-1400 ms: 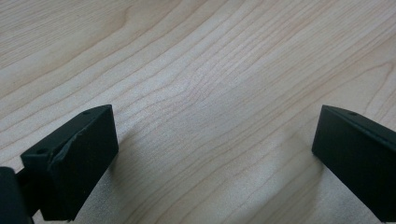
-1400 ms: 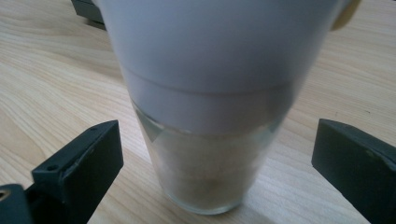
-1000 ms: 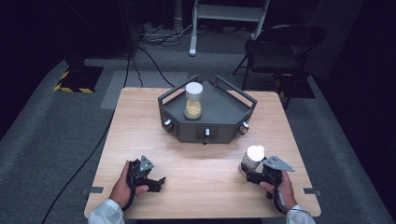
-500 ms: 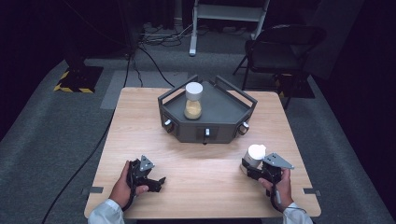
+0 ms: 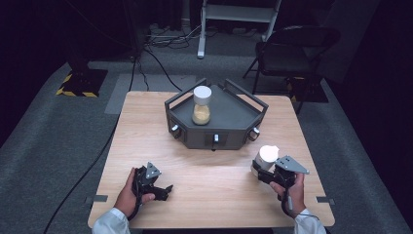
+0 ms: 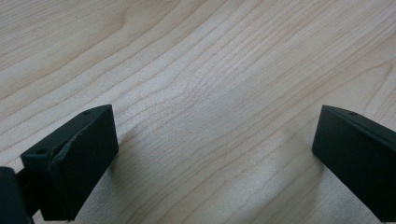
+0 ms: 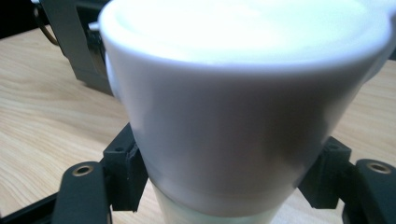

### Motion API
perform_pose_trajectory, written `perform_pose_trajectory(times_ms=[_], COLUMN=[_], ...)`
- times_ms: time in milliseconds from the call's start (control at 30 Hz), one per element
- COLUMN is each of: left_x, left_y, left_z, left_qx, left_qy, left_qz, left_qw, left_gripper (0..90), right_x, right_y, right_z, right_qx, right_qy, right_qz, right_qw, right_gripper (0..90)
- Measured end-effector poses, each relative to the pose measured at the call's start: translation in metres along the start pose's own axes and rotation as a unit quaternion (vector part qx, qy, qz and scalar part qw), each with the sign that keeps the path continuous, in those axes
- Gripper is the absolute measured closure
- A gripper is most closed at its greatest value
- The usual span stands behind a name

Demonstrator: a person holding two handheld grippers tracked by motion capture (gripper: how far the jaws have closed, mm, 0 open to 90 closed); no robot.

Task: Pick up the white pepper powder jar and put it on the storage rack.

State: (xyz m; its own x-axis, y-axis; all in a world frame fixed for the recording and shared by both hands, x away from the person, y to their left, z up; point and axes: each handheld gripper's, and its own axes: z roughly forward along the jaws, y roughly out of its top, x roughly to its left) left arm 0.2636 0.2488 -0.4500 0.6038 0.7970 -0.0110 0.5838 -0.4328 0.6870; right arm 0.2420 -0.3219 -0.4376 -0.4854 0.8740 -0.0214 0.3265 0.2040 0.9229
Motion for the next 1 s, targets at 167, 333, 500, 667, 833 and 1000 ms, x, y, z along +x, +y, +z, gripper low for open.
perform_pose_trajectory(times_ms=[167,333,500,667,833,1000], left_x=[0.000,0.000,0.000,0.000,0.001,0.001], left_y=[0.000,0.000,0.000,0.000,0.000,0.001], left_z=[0.000,0.000,0.000,0.000,0.000,0.001], left_qx=[0.000,0.000,0.000,-0.001,-0.001,0.000], left_qy=[0.000,-0.001,-0.001,-0.001,-0.002,-0.002], left_qz=[0.000,0.001,0.000,0.000,0.001,0.002], left_qw=[1.0000,1.0000,1.0000,1.0000,1.0000,1.0000], left_gripper=[0.0,0.0,0.0,0.0,0.0,0.0], right_x=[-0.001,-0.001,0.001,0.003,0.005,0.007], right_y=[0.009,0.019,0.032,0.048,0.063,0.079], right_z=[0.000,0.000,0.002,0.004,0.006,0.009], right_qx=[-0.006,-0.014,-0.021,-0.022,-0.022,-0.020], right_qy=[0.000,-0.001,0.000,0.003,0.006,0.007], right_qz=[0.004,0.006,-0.002,-0.010,-0.010,-0.013], right_qw=[1.0000,0.9999,0.9998,0.9997,0.9997,0.9997], right_gripper=[29.8,29.8,29.8,29.8,29.8,29.8])
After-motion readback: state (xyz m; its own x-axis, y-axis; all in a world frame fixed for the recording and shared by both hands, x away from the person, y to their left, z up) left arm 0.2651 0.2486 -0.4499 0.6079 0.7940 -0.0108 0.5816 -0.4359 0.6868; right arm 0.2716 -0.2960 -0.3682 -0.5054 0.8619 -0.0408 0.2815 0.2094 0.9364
